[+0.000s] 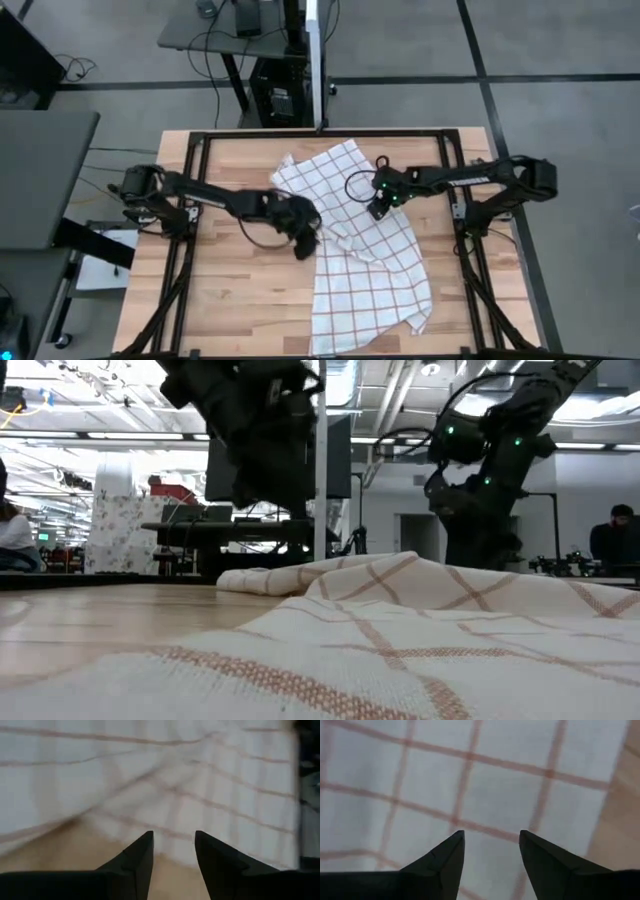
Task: Roll towel
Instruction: Roll the white towel
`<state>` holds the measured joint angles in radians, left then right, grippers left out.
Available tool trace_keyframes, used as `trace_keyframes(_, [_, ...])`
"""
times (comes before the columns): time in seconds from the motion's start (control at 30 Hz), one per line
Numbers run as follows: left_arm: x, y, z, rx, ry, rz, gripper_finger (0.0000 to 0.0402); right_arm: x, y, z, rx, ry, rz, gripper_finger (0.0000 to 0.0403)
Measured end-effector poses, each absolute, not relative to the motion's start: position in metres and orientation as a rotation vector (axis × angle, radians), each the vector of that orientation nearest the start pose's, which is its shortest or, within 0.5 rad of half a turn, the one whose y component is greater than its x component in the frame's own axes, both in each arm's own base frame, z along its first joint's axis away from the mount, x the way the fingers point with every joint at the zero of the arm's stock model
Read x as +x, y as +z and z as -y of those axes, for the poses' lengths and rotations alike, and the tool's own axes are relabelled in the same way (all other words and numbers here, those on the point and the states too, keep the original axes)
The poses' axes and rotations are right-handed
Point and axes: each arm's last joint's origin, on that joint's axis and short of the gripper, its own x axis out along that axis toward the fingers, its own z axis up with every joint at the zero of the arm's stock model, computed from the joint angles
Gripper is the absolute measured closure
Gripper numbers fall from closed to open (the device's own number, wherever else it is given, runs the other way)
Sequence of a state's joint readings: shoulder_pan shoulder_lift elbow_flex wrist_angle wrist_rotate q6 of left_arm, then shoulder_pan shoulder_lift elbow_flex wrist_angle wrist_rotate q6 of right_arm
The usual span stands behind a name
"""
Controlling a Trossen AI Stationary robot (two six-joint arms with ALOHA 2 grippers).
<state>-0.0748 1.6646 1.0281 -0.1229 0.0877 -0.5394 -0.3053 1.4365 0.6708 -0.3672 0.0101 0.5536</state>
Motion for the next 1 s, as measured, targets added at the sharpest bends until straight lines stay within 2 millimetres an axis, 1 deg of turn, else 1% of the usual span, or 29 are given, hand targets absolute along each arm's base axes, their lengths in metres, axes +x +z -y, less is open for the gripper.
trace_keyframes(0.17, [0.362,0.170,0.039,-0.445,0.165,-0.814,0.0274,0.236,0.153,0.078,0.641,-0.570,-0.983,0.0223])
trace_keyframes(0.27, [0.370,0.145,0.042,-0.476,0.191,-0.844,0.0274,0.245,0.157,0.075,0.519,-0.472,-0.923,0.0223])
trace_keyframes(0.3, [0.371,0.135,0.042,-0.494,0.210,-0.870,0.0274,0.247,0.158,0.073,0.488,-0.446,-0.911,0.0223])
trace_keyframes(0.33, [0.372,0.129,0.043,-0.515,0.225,-0.873,0.0274,0.249,0.158,0.072,0.475,-0.434,-0.905,0.0223])
trace_keyframes(0.4, [0.373,0.125,0.046,-0.549,0.245,-0.880,0.0274,0.251,0.152,0.072,0.473,-0.430,-0.929,0.0223])
trace_keyframes(0.5, [0.372,0.125,0.052,-0.584,0.253,-0.883,0.0274,0.247,0.132,0.074,0.482,-0.462,-1.060,0.0223])
trace_keyframes(0.63, [0.366,0.129,0.065,-0.623,0.258,-0.915,0.0274,0.241,0.121,0.085,0.507,-0.497,-1.156,0.0223])
trace_keyframes(0.73, [0.360,0.128,0.082,-0.653,0.256,-0.948,0.0274,0.229,0.124,0.095,0.540,-0.549,-1.197,0.0223])
trace_keyframes(0.87, [0.349,0.126,0.110,-0.670,0.247,-0.999,0.0274,0.205,0.134,0.113,0.590,-0.676,-1.217,0.0223])
trace_keyframes(0.93, [0.345,0.125,0.120,-0.673,0.264,-1.008,0.0274,0.193,0.139,0.122,0.630,-0.732,-1.224,0.0223])
trace_keyframes(1.0, [0.342,0.125,0.126,-0.685,0.268,-1.018,0.0274,0.185,0.145,0.128,0.654,-0.768,-1.201,0.0223])
